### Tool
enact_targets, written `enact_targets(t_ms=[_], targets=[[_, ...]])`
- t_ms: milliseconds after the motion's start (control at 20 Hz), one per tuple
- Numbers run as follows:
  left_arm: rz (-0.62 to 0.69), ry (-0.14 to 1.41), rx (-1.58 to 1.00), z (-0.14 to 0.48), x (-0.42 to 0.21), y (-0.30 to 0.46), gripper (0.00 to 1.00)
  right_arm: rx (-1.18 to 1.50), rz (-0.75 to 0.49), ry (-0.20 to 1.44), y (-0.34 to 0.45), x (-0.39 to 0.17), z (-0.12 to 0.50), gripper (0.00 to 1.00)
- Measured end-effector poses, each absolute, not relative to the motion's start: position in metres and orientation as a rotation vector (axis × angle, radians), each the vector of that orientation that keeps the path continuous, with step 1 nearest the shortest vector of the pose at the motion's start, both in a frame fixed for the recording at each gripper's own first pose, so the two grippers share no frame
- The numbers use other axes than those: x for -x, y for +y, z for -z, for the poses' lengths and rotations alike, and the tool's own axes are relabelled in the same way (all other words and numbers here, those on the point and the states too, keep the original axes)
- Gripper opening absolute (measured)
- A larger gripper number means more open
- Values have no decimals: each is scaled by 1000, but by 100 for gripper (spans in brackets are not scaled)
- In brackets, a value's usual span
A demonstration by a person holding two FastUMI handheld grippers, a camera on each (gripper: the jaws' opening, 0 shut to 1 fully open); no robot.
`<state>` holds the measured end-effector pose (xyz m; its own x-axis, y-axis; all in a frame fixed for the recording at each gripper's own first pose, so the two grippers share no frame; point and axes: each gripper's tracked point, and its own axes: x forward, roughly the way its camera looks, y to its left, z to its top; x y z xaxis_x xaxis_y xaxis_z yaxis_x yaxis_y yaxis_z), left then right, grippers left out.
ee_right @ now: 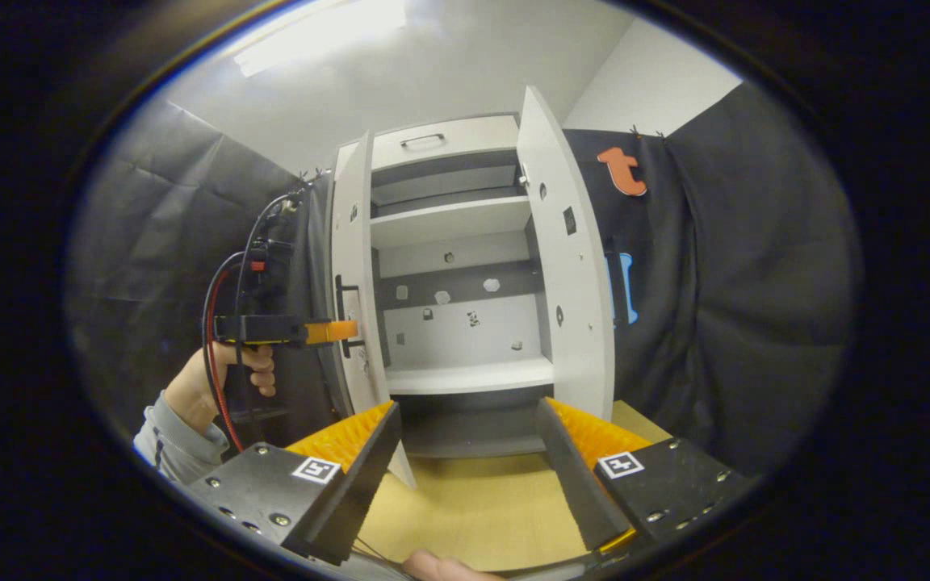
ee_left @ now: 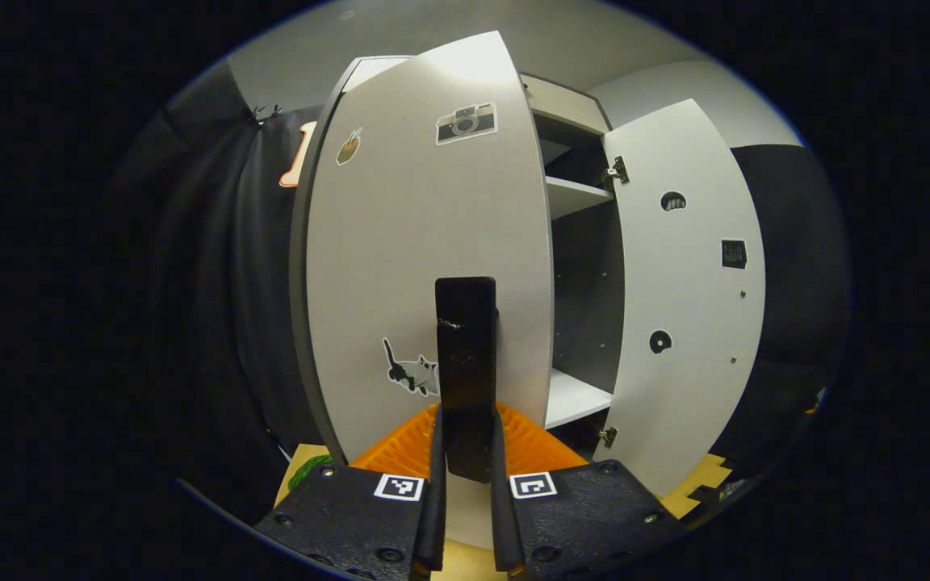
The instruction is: Open the right door of the double-door shoe cabinet with the right hand, and open the left door with the left hand.
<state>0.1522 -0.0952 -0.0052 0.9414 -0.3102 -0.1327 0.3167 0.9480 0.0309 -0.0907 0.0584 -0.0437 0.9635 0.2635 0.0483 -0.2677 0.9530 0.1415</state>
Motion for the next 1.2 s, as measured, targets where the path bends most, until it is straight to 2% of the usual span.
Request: enact_targets(t_ms=[900,1200], targets=[[277,127,-50,3,-141,-59,19,-165,-269,-14,80,78,55,100],[197,118,-68,1,-145,-37,11,-174,-266,-22,79,80,57,100]])
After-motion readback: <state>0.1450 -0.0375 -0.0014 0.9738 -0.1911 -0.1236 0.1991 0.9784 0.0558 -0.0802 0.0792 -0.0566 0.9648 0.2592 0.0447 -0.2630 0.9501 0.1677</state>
